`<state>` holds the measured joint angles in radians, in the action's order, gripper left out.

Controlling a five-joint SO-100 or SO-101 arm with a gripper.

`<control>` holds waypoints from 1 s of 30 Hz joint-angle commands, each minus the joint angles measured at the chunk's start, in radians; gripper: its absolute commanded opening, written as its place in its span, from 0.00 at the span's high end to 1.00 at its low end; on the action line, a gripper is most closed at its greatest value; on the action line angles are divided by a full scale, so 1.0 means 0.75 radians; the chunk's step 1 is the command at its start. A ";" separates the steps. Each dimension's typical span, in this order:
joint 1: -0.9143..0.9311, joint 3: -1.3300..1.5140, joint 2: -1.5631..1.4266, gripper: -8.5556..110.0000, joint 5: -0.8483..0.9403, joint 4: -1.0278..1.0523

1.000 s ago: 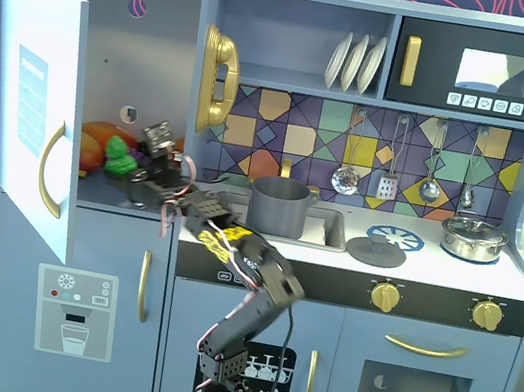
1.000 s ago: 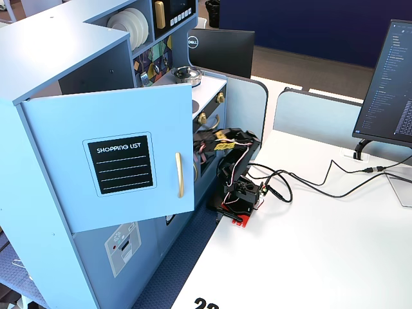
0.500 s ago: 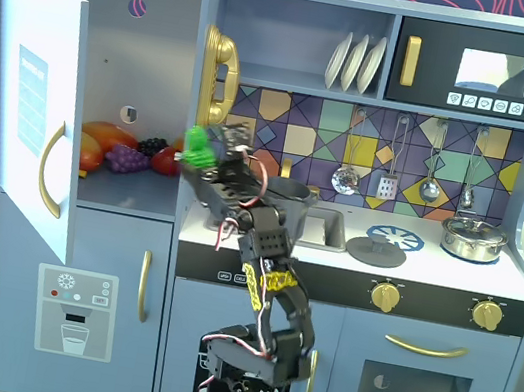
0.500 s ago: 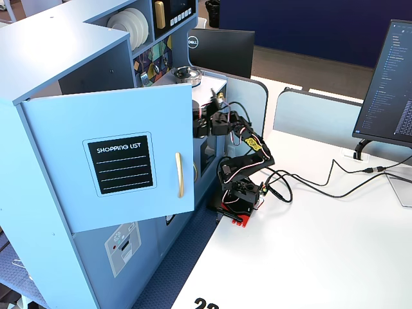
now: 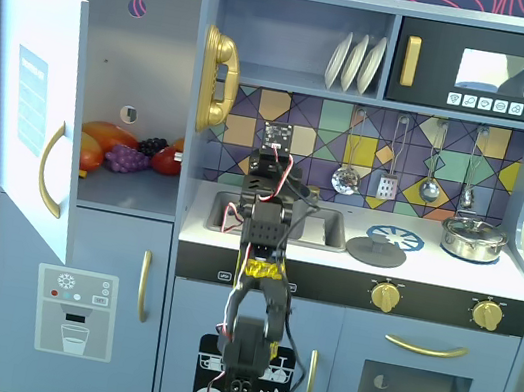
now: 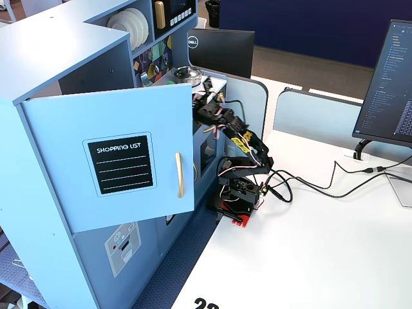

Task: Pick up the green pineapple from the left cabinet and place it in the gray recipient

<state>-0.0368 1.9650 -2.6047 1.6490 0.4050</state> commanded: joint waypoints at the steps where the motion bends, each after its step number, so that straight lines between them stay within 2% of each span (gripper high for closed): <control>1: 0.045 -0.016 0.186 0.93 0.031 -0.198; 7: 0.055 -0.057 0.427 0.93 0.057 -0.354; 18: 0.102 -0.174 0.710 0.93 0.057 -0.458; 19: 0.100 -0.186 0.722 0.88 0.045 -0.462; 21: 0.104 -0.198 0.740 0.72 -0.022 -0.489; 23: 0.108 -0.202 0.744 0.65 -0.033 -0.497; 25: 0.102 -0.202 0.744 0.63 -0.031 -0.507; 30: 0.104 -0.200 0.693 0.64 -0.016 -0.487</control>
<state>0.0353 1.8883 -2.0417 1.6398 0.0552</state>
